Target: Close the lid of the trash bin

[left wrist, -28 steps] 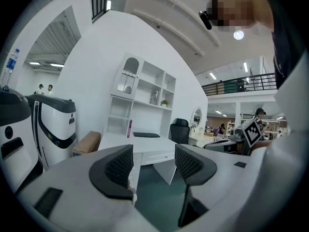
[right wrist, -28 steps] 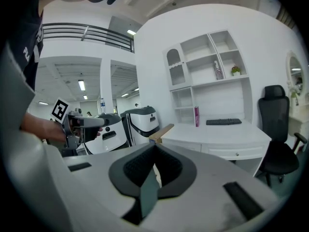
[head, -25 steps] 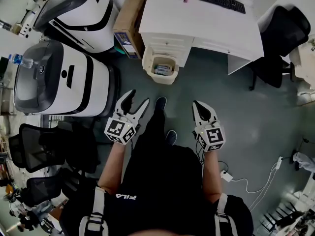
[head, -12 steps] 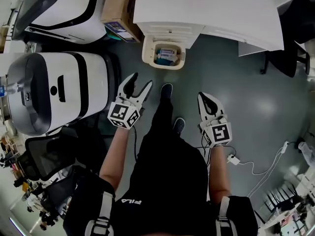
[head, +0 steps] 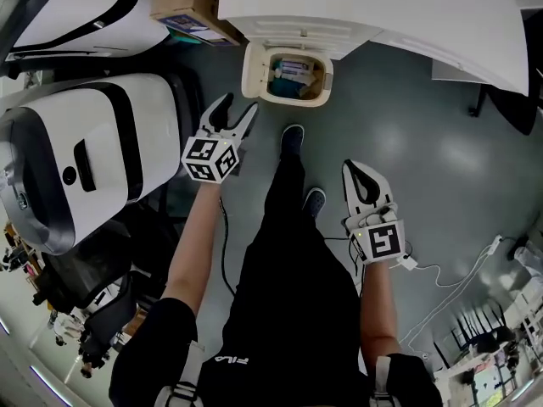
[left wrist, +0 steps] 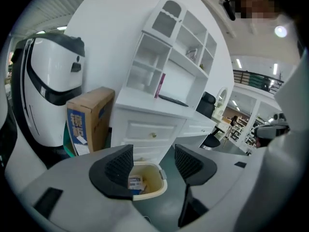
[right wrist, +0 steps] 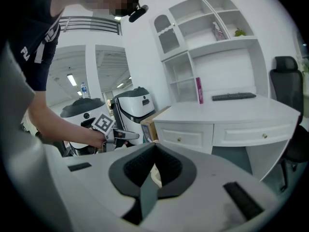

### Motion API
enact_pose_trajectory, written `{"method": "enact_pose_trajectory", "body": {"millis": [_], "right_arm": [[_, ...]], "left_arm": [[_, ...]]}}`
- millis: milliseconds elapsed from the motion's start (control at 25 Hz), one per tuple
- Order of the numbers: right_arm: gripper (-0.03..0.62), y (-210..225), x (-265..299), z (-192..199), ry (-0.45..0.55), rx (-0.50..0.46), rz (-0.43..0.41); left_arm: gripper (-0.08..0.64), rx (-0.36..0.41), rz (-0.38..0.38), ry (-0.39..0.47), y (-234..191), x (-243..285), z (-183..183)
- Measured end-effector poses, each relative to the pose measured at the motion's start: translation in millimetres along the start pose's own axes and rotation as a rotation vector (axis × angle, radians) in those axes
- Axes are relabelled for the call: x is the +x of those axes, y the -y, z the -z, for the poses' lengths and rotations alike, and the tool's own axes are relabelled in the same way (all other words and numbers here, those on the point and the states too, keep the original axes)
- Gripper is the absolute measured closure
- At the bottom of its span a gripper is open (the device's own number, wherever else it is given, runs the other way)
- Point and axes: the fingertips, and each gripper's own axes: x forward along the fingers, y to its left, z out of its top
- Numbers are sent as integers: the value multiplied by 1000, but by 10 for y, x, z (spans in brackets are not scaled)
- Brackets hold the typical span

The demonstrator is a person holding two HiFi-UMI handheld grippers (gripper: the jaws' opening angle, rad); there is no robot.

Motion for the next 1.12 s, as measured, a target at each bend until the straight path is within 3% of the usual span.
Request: {"method": "enact_pose_trajectory", "body": {"millis": [320, 520, 640, 840, 1120], "right_arm": [[588, 3, 308, 384, -29, 22, -14], [588, 149, 430, 573, -29, 39, 3], [588, 204, 489, 810, -72, 53, 17], [588, 210, 544, 1129, -114, 111, 13], [588, 196, 582, 1350, -134, 126, 3]], "left_arm": [[284, -25, -66, -108, -647, 664, 488], [284, -31, -59, -152, -905, 980, 745], [284, -48, -13, -179, -953, 1156, 845], [286, -4, 60, -220, -880, 1304, 958], [341, 5, 41, -188, -902, 1334, 994]]}}
